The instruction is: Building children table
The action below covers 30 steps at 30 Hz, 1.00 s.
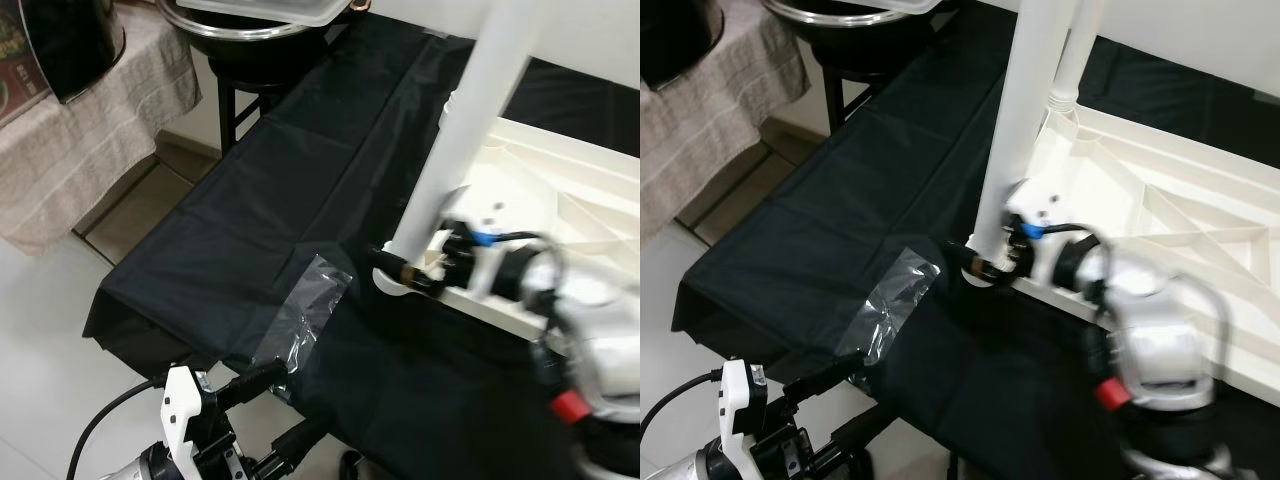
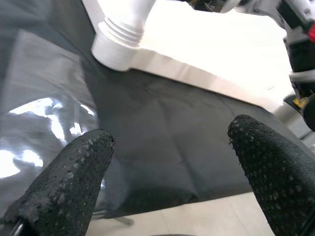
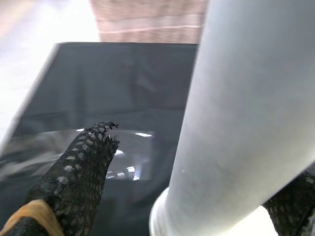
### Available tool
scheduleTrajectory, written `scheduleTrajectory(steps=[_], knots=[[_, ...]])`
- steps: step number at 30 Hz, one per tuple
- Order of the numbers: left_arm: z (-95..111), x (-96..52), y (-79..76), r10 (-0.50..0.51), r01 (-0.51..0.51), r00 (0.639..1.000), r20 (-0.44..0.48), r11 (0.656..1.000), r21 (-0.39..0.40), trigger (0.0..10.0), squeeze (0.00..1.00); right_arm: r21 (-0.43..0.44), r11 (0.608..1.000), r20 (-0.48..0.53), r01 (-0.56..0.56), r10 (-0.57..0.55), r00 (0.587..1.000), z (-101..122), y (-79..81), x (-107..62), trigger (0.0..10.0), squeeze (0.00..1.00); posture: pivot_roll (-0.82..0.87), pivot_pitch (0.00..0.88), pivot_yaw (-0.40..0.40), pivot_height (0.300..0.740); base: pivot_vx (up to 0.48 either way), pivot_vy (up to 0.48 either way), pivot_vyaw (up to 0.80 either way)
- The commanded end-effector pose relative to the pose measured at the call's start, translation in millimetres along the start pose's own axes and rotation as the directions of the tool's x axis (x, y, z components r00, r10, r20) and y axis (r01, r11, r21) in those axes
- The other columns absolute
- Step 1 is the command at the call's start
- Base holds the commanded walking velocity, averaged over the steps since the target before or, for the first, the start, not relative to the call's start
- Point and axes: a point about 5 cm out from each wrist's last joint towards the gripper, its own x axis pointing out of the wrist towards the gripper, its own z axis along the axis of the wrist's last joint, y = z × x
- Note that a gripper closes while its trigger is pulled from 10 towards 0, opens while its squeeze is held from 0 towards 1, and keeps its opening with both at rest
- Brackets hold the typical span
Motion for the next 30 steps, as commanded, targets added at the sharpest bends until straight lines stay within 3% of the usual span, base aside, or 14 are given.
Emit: scheduleTrajectory(steps=[1, 5, 8, 9, 15, 19, 24, 25, 26, 27, 28, 29, 30], knots=[[-1.0, -2.3, -3.6, -0.004, 0.004, 1.0, -0.012, 1.0, -0.013, 10.0, 0.0, 0.047, 0.987, 0.014, -0.155, 0.155, 0.988, -2.9, 2.1, 3.6, 10.0, 0.0, 0.08, 0.299, -0.056, 0.74, 0.0, 0.0, 0.0], [0.3, -3.0, -5.9, -0.003, 0.002, 1.0, -0.014, 1.0, -0.013, 10.0, 0.0, -0.018, 0.966, 0.016, -0.259, 0.259, 0.966, 3.6, -16.8, 11.3, 10.0, 0.0, 0.1, 0.312, -0.052, 0.74, 0.0, 0.0, 0.0], [0.8, -3.3, -6.8, -0.001, 0.001, 1.0, -0.015, 1.0, -0.012, 10.0, 0.0, -0.041, 0.962, 0.025, -0.271, 0.272, 0.962, 7.3, -21.9, 15.3, 9.7, 0.0, 0.11, 0.317, -0.05, 0.74, 0.0, 0.0, 0.0], [1.0, -3.6, -7.3, 0.001, -0.001, 1.0, -0.015, 1.0, -0.012, 10.0, 0.0, -0.048, 0.96, 0.056, -0.274, 0.277, 0.959, 12.0, -27.3, 19.6, 0.0, 0.0, 0.11, 0.317, -0.05, 0.74, 0.0, 0.0, 0.0], [1.6, -3.6, -8.7, 0.005, -0.005, 1.0, -0.016, 1.0, -0.012, 10.0, 0.0, -0.031, 0.949, 0.121, -0.315, 0.316, 0.941, 13.8, -41.0, 25.3, 0.0, 0.0, 0.12, 0.319, -0.056, 0.74, 0.0, 0.0, 0.0], [1.6, -3.3, -8.5, 0.007, -0.007, 1.0, -0.016, 1.0, -0.012, 10.0, 0.0, 0.001, 0.935, 0.119, -0.354, 0.352, 0.929, 6.0, -41.2, 20.4, 0.0, 0.0, 0.12, 0.319, -0.058, 0.74, 0.0, 0.0, 0.0], [1.0, -2.6, -6.6, 0.008, -0.008, 1.0, -0.015, 1.0, -0.012, 10.0, 0.0, 0.105, 0.92, 0.146, -0.378, 0.362, 0.921, -11.0, -29.3, 7.9, 0.0, 0.0, 0.1, 0.313, -0.065, 0.74, 0.0, 0.0, 0.0], [0.4, -2.9, -5.5, 0.008, -0.009, 1.0, -0.015, 1.0, -0.014, 10.0, 0.0, 0.173, 0.915, 0.172, -0.365, 0.337, 0.926, -20.8, -15.8, 6.5, 0.0, 0.0, 0.08, 0.304, -0.079, 0.74, 0.0, 0.0, 0.0], [0.4, -2.9, -5.5, 0.008, -0.009, 1.0, -0.015, 1.0, -0.014, 10.0, 0.0, 0.173, 0.915, 0.172, -0.365, 0.337, 0.926, -20.8, -15.8, 6.5, 0.0, 0.0, 0.08, 0.304, -0.079, 0.74, 0.0, 0.0, 0.0], [-0.6, -3.9, -4.1, 0.009, -0.009, 1.0, -0.016, 1.0, -0.015, 10.0, 0.0, 0.269, 0.962, -0.004, 0.039, -0.039, 0.999, -52.6, -10.9, 26.6, 0.0, 0.0, 0.08, 0.289, -0.093, 0.74, 0.0, 0.0, 0.0], [-0.6, -3.9, -4.1, 0.009, -0.009, 1.0, -0.016, 1.0, -0.015, 10.0, 0.0, 0.269, 0.962, -0.004, 0.039, -0.039, 0.999, -52.6, -10.9, 26.6, 0.0, 0.0, 0.08, 0.289, -0.093, 0.74, 0.0, 0.0, 0.0], [-0.9, -4.5, -3.2, 0.008, -0.008, 1.0, -0.016, 1.0, -0.015, 10.0, 0.0, 0.353, 0.885, -0.266, 0.302, -0.214, 0.94, -92.0, 42.9, 26.7, 0.0, 0.0, 0.06, 0.284, -0.094, 0.74, 0.0, 0.0, 0.0], [-0.9, -4.5, -3.2, 0.008, -0.008, 1.0, -0.016, 1.0, -0.015, 10.0, 0.0, 0.353, 0.885, -0.266, 0.302, -0.214, 0.94, -92.0, 42.9, 26.7, 0.0, 0.0, 0.06, 0.284, -0.094, 0.74, 0.0, 0.0, 0.0]])
